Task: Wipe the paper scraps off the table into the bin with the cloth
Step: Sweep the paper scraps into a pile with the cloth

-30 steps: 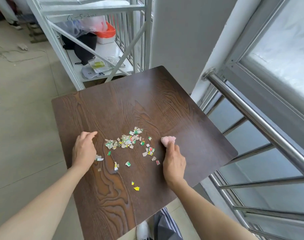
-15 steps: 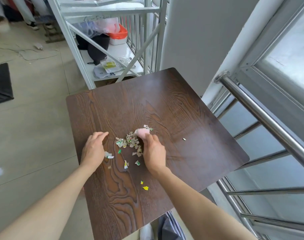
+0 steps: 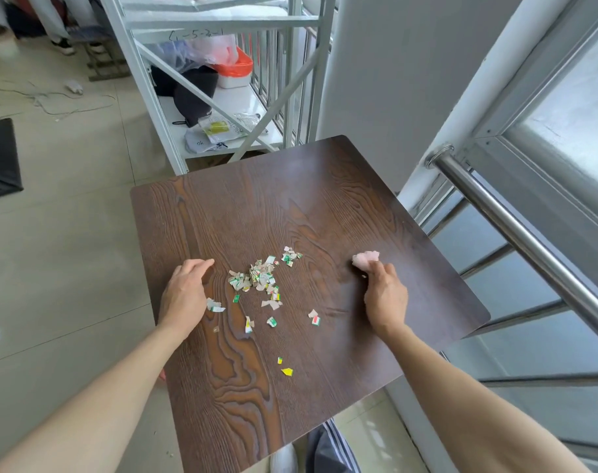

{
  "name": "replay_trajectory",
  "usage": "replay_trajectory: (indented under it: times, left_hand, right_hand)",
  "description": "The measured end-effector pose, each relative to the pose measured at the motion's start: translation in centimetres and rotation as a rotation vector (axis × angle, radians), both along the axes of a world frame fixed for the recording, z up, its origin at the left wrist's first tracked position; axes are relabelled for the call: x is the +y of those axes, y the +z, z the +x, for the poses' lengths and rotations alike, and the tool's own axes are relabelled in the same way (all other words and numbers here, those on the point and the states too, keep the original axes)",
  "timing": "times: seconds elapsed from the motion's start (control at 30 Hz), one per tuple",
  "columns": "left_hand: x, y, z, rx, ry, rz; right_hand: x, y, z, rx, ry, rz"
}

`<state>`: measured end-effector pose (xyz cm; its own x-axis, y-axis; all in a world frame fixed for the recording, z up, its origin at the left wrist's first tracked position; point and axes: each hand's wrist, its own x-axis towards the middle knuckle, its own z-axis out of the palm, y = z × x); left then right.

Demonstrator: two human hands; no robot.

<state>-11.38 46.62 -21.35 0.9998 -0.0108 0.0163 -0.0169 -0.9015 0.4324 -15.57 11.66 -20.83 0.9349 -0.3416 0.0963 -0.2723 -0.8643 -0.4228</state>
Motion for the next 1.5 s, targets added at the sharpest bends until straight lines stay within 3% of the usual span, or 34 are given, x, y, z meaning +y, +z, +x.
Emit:
replay_trajectory:
  times: [0.23, 0.43, 0.53, 0.63, 0.77, 0.87, 1.0, 1.13, 1.3, 1.5]
  left_hand:
    - [-0.6, 0.5, -0.3, 0.021, 0.032, -0.007]
    - [-1.0, 1.1, -0.6, 0.042, 0.028, -0.005]
    - [-0.8, 1.3, -0.9, 0.054, 0.019, -0.014]
    - [-0.4, 1.1, -1.4, 0.046, 0.0, -0.046]
    - [-0.2, 0.8, -1.7, 0.037, 0.013, -0.096]
    - [-0.3, 0.6, -2.0, 0.035, 0.03, -0.117]
    - [-0.1, 0.5, -2.1, 0.016, 0.0, -0.114]
    - [-0.2, 0.3, -2.2, 0.0, 0.001, -0.108]
    - [-0.6, 0.6, -2.2, 0.003, 0.01, -0.07]
    - [-0.5, 0.8, -2.0, 0.01, -0.008, -0.025]
  right_hand:
    - [8.5, -0.6, -2.8, -0.006, 0.201, 0.154]
    - [13.2, 0.2, -3.7, 0.032, 0.371, 0.159]
    - [10.9, 1.2, -3.4, -0.062, 0.362, 0.16]
    - [6.1, 2.3, -2.9, -0.139, 0.265, 0.034]
    - [2.0, 2.1, -4.6, -0.022, 0.185, -0.113]
    - [4.4, 0.8, -6.8, 0.063, 0.145, -0.017]
    - [9.8, 0.3, -7.1, 0.005, 0.099, 0.129]
    - [13.5, -0.3, -6.0, 0.034, 0.11, 0.13]
    - [16.5, -0.1, -4.1, 0.062, 0.213, 0.071]
    - [17.5, 0.3, -1.6, 0.044, 0.413, 0.183]
